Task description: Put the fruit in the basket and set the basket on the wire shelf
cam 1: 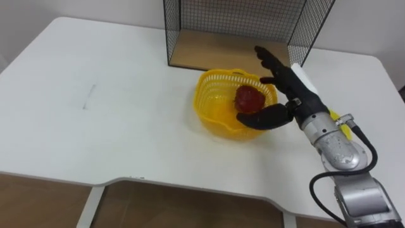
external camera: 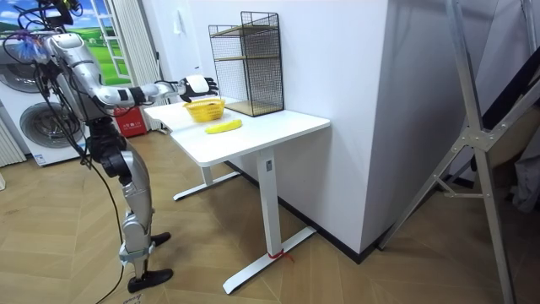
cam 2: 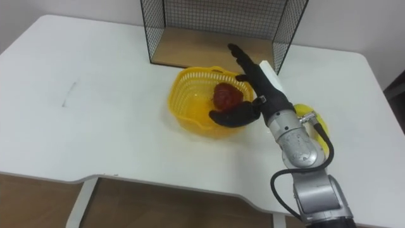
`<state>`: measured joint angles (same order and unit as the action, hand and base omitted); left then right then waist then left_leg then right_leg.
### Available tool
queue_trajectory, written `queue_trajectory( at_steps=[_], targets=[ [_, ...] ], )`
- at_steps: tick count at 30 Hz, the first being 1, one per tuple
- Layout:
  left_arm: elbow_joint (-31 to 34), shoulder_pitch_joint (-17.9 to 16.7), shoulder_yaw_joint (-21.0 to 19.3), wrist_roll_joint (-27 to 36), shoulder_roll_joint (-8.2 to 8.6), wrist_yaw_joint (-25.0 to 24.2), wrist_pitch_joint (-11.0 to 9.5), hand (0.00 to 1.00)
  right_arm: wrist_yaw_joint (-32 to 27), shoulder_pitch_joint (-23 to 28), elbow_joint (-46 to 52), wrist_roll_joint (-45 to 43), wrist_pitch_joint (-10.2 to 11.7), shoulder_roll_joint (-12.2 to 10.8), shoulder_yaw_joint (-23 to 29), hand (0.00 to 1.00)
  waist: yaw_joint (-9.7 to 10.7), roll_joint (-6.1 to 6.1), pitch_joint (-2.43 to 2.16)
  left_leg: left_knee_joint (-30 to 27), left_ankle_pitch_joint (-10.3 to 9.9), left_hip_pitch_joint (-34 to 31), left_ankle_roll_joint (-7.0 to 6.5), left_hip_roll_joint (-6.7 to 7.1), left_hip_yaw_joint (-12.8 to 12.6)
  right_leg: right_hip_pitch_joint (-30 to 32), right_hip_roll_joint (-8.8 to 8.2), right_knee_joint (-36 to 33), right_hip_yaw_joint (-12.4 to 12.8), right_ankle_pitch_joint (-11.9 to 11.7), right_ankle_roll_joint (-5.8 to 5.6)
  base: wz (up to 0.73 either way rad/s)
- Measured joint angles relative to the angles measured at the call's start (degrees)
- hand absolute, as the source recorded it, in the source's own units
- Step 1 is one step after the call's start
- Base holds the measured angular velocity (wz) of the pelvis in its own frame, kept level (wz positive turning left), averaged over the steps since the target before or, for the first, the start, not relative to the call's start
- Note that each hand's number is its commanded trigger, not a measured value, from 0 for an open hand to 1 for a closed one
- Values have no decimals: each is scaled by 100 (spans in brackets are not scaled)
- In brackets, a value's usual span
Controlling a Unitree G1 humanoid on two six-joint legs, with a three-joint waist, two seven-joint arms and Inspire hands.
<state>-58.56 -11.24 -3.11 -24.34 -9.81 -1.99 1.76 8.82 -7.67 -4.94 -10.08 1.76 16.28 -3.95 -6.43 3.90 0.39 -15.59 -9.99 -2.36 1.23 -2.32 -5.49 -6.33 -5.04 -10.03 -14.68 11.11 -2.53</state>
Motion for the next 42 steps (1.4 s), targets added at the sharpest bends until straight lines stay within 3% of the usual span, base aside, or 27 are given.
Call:
queue_trajectory(
  at_steps=[11, 19, 23, 28, 38, 42],
  targets=[
    [-114, 19, 7, 4, -26, 0, 0, 0, -17, 16, 3, -97, 0, 0, 0, 0, 18, 44, -28, -16, 0, 3, 0, -2, 3, -13, -1, -32, 7, -2, 1, 0],
    [-113, 10, 118, -5, -24, 0, -4, 0, -212, 13, 172, 279, 5, -31, 92, 0, 109, -36, 25, -39, -5, -7, -7, -9, 8, -29, 3, -65, 44, -2, 1, 0],
    [-113, -22, 98, -7, -21, 1, -4, 0, -556, 13, 596, 352, 151, -30, 360, 0, 173, -119, 6, -38, -4, 2, -8, -9, 4, -12, 3, -55, 49, -1, 0, 0],
    [-111, -54, -47, -15, -13, 1, -59, 0, -1030, 18, 616, 351, 258, -11, 771, 0, 231, -106, -19, -1, 1, 11, -9, -3, -14, -9, 0, -19, 53, 1, -3, -1],
    [-114, -213, -134, -4, 25, 2, -46, 0, -2117, 46, -64, 346, 365, 28, 1225, 0, 448, -62, -26, 105, 5, 110, 0, 0, -68, -47, -4, 44, 51, -1, -5, -1],
    [-99, -201, -137, 3, 16, 4, -36, 0, -2406, 43, -695, 346, 363, 175, 1237, 0, 465, -29, -33, 110, 6, 104, 0, 0, -71, -48, -5, 28, 55, -2, -5, 0]
  ],
)
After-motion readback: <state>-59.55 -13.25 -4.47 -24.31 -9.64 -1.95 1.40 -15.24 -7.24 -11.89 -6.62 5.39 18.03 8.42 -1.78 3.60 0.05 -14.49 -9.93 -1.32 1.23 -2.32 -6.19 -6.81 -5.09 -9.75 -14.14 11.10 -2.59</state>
